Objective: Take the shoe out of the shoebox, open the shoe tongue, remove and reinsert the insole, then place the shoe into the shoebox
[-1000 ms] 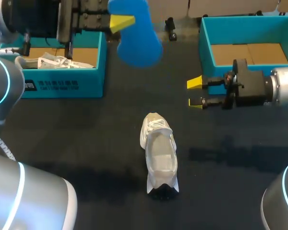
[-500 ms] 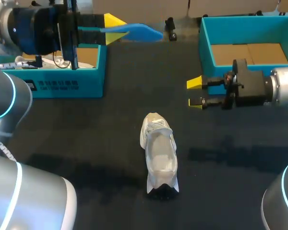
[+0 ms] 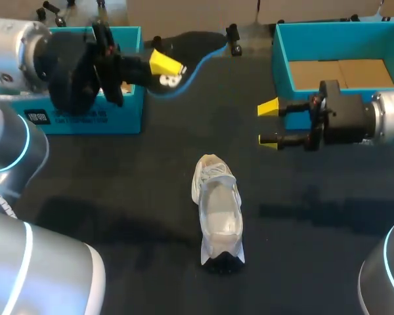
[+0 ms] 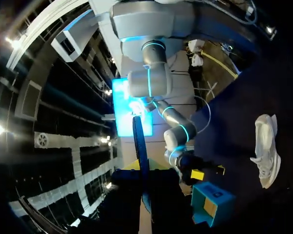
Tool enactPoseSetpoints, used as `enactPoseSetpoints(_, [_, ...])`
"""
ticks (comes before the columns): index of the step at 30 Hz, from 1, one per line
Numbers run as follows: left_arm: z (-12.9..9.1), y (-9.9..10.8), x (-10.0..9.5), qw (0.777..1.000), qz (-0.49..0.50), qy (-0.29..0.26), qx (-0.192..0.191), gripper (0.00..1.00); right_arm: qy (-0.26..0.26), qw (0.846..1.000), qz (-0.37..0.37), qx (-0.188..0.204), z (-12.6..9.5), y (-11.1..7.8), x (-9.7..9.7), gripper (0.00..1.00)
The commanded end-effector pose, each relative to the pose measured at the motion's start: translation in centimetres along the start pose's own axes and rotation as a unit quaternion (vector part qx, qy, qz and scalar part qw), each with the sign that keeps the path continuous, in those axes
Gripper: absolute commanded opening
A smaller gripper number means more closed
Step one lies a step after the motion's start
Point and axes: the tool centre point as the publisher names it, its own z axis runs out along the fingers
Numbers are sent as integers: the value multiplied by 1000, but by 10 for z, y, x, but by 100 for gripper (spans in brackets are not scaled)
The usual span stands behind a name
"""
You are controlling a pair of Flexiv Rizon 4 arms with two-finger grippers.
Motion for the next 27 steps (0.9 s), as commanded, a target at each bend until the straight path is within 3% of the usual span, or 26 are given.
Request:
enactPoseSetpoints(1, [-3,6,17,952,303,54,3,0,-4,1000,10,11,0,6,3,100])
enactPoseSetpoints(4, [-10,11,26,937,344,67,-3,0,-8,1000,14,10,0,6,3,100])
enactPoseSetpoints(18, [-10,11,26,937,344,67,-3,0,-8,1000,14,10,0,6,3,100])
enactPoseSetpoints(21, [-10,20,53,943,322,75,-37,0,-8,1000,14,10,0,6,3,100])
enactPoseSetpoints(27, [-13,34,91,962,253,81,-63,0,-8,1000,14,10,0,6,3,100])
